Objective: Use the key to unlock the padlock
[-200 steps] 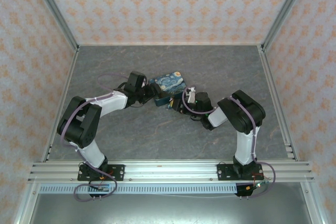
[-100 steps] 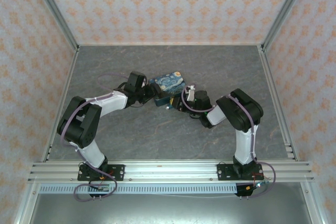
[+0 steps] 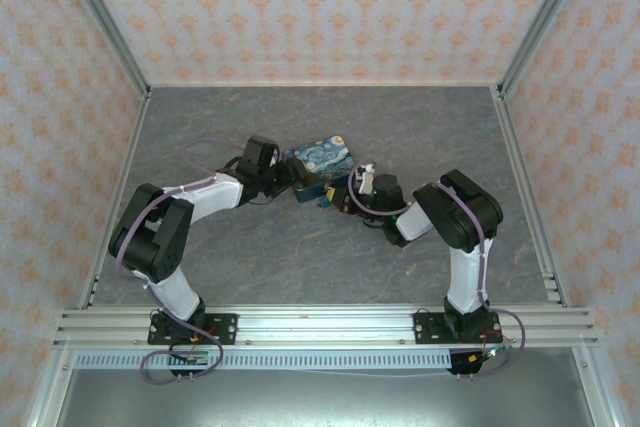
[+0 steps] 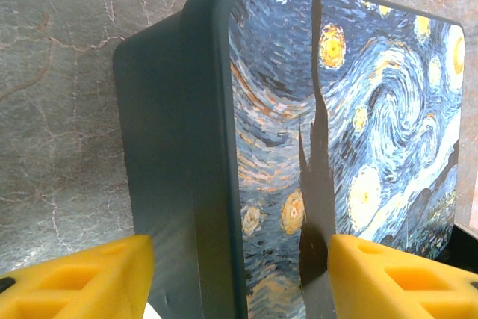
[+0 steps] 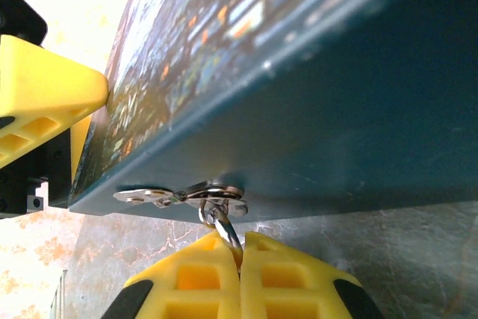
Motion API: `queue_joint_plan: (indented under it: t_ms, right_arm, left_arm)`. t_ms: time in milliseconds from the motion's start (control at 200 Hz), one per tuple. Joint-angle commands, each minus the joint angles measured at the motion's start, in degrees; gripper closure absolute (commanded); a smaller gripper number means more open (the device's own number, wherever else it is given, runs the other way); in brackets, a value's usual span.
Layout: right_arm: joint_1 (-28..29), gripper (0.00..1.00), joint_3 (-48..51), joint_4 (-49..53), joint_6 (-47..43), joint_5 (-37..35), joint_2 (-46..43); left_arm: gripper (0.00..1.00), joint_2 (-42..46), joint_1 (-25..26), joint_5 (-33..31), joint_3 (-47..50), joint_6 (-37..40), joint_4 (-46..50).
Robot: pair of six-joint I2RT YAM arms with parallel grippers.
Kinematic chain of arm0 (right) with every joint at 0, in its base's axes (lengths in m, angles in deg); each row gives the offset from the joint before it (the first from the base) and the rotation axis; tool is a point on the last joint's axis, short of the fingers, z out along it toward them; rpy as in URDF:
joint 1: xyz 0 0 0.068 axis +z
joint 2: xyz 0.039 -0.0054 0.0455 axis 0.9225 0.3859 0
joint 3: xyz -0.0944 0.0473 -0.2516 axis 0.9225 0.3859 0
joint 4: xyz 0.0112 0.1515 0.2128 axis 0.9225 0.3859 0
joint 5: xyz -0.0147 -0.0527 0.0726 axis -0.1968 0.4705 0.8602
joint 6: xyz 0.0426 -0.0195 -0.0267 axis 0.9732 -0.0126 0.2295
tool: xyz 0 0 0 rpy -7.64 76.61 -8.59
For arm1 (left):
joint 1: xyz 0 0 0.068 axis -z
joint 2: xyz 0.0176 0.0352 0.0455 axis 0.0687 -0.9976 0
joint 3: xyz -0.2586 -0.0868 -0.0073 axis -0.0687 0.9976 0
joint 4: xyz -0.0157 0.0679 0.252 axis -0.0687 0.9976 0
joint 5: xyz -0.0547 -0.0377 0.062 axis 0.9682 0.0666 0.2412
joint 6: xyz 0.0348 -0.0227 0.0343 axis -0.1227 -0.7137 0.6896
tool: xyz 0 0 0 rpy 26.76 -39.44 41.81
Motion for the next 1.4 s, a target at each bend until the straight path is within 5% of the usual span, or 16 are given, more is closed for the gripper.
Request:
queue_joint_plan:
  t_ms: [0,340,591,796,1141,1391]
  right_arm:
    - [-0.8,1.00,1.5,-3.6,2.0,-1.5,-1.8]
    - [-2.0,1.00,2.2,-4.0,4.1,-5.3,-6.5]
    - [-2.2,1.00,6.3,10.3,-2.6,-7.9,-17.6]
    - [-2.2,1.00,7.4,33.7,-8.6,-7.2,-33.8]
    - [-2.0,1.00,1.6,80.4,-15.0,-7.6,-58.9]
    - [0.2,1.00,2.9,87.7,-10.4,-4.2,-58.9]
  left_arm:
    - [0.38,-0.8,1.1,-2.2,2.5,0.2,7.4]
    - [0.37,0.0,1.1,-2.6,4.8,0.5,6.9]
    - [0.26,3.2,1.1,-4.0,3.5,1.7,7.8]
    - [0.00,9.8,1.0,-9.8,0.5,5.6,12.7]
    - [0.00,26.1,1.0,-23.4,2.9,13.2,18.7]
    - [0.00,42.8,1.0,-34.0,11.9,13.3,17.0]
